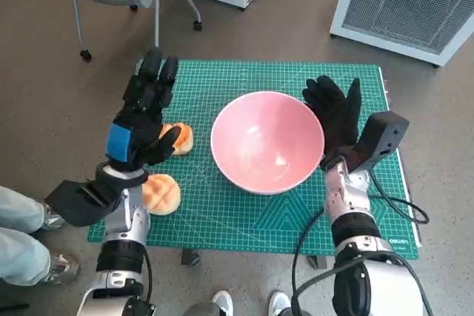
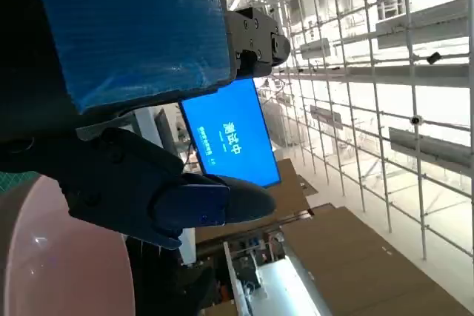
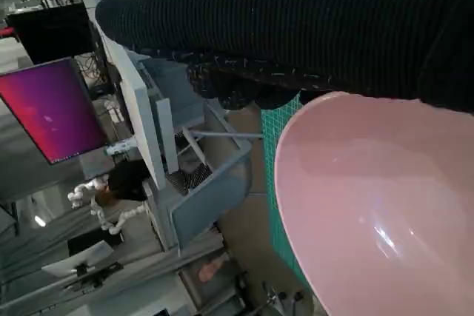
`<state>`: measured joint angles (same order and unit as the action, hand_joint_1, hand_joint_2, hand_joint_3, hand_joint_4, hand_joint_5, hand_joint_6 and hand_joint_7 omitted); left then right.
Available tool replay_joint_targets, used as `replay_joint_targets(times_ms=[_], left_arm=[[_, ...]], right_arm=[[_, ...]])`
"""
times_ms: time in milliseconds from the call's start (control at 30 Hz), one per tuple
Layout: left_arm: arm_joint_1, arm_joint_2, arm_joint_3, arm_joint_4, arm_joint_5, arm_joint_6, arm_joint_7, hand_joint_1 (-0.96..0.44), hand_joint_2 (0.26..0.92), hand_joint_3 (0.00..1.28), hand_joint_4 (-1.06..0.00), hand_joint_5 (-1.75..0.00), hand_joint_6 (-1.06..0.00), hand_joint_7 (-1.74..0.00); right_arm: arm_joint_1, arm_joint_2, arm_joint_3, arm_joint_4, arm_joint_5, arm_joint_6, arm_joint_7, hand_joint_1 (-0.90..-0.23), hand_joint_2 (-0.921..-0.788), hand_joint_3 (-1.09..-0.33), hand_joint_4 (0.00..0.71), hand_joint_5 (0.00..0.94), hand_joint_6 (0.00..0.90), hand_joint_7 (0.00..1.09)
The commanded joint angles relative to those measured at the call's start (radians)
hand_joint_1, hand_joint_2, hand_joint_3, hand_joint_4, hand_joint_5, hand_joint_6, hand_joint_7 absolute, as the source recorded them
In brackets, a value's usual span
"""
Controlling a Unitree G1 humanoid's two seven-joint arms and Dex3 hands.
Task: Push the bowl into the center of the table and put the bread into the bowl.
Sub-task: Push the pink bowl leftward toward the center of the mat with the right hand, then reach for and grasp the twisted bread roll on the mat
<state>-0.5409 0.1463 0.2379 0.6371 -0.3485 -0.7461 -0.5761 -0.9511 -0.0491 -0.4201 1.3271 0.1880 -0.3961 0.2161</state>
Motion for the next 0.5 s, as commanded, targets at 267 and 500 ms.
replay_joint_targets(times_ms=[267,500], left_arm=[[0.0,-0.006,-0.018,-0.007,0.012,-0.014,0.017,-0.67,0.921,0.4,-0.08,0.0,-0.14,-0.03],[-0.022,-0.02,-0.032,0.001,0.013,-0.011,0.028,-0.67,0.921,0.41,-0.07,0.0,-0.14,-0.02]], right_arm=[[0.003,-0.055,0.032,-0.028,-0.027,-0.12,0.066,-0.62,-0.921,-0.875,0.154,0.001,0.161,0.23],[0.03,-0.073,0.061,-0.091,-0.024,-0.303,0.165,-0.703,-0.921,-0.82,0.146,0.0,0.151,0.23]])
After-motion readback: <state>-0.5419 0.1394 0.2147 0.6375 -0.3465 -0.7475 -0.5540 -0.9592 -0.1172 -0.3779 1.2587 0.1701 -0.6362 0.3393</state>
